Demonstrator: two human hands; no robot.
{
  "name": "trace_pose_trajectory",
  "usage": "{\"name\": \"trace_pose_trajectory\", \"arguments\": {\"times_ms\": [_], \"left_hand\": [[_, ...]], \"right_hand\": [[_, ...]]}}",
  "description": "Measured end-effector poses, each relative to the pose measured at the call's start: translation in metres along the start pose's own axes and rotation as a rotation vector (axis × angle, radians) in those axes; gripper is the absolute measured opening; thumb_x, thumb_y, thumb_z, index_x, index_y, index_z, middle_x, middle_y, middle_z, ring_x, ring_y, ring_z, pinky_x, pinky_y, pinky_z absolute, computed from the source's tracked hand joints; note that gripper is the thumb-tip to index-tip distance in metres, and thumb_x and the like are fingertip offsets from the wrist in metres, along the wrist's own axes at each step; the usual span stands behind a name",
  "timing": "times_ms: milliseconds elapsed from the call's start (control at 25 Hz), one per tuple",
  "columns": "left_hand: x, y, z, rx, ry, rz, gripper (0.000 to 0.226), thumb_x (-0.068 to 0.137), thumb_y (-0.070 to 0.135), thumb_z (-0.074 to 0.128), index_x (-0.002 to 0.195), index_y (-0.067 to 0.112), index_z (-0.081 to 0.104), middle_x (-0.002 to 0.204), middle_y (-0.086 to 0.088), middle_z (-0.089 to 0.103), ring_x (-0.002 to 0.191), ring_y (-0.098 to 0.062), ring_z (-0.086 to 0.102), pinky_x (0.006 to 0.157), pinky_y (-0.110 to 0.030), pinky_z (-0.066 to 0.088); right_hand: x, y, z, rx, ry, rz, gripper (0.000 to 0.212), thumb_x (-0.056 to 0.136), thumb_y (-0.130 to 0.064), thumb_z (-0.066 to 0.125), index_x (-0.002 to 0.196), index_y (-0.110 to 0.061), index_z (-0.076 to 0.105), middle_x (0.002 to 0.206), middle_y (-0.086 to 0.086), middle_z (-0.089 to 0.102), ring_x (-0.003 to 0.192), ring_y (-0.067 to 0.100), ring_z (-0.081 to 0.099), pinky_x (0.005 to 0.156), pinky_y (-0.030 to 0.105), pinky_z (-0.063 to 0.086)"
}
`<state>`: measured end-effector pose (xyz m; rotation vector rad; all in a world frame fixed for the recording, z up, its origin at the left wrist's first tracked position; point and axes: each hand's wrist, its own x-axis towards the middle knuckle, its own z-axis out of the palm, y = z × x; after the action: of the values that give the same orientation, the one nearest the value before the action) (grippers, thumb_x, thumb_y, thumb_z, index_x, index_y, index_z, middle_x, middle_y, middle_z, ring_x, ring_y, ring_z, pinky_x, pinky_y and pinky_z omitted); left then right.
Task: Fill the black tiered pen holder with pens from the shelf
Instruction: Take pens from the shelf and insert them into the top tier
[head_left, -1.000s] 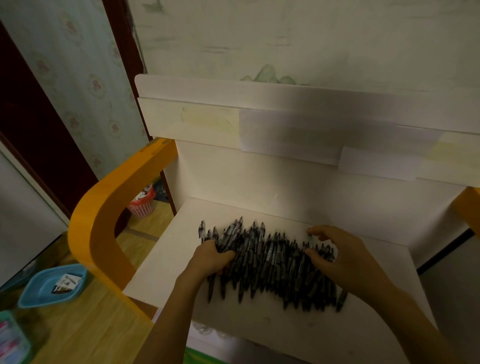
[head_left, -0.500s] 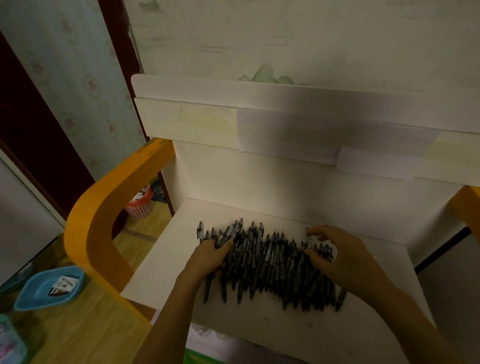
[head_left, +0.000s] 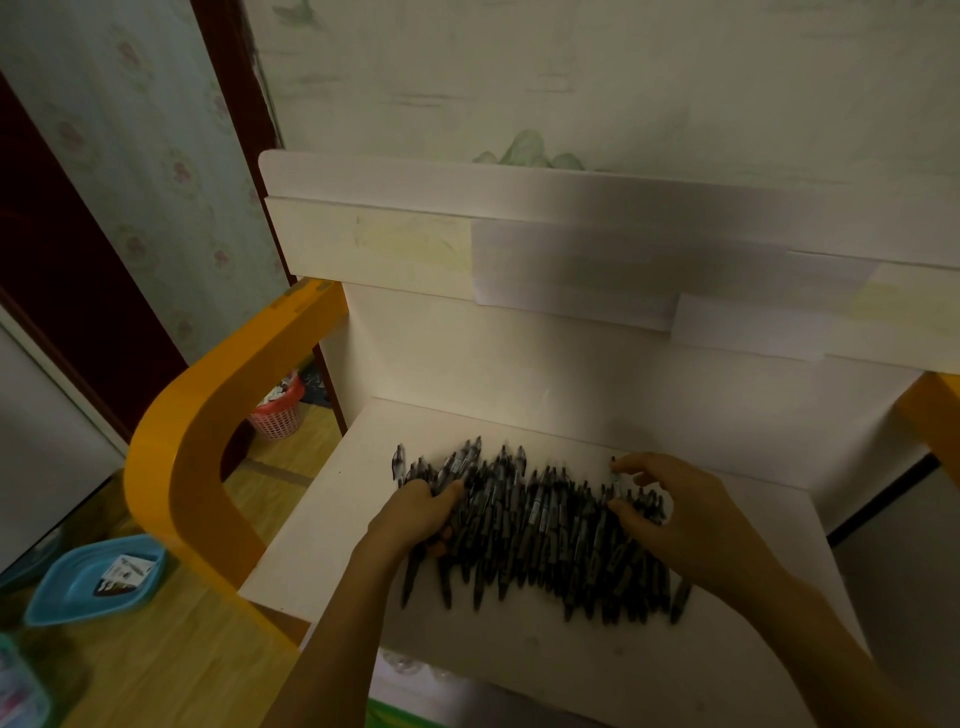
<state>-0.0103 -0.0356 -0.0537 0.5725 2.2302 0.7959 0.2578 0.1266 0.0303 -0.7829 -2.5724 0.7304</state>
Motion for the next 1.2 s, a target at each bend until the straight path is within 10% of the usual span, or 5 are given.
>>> {"name": "trace_pose_trajectory", "arguments": {"times_ms": [1200], "left_hand": [[-0.018,-0.005,-0.001,-0.283,0.054,0.240,0.026,0.098,0.048,0.047,0.101,0.023,0.055,0.063,0.000,0.058,0.041,-0.004,0.049,0.043,-0.021,0.041]], "right_hand": [[0.005,-0.013,0.000,-0.026,-0.007,-0.011,0.035,0.086,-0.035,0.070,0.119,-0.034,0.058,0.113,-0.017,0.060,0.102,0.002,0.056,0.089,0.020,0.043]]}}
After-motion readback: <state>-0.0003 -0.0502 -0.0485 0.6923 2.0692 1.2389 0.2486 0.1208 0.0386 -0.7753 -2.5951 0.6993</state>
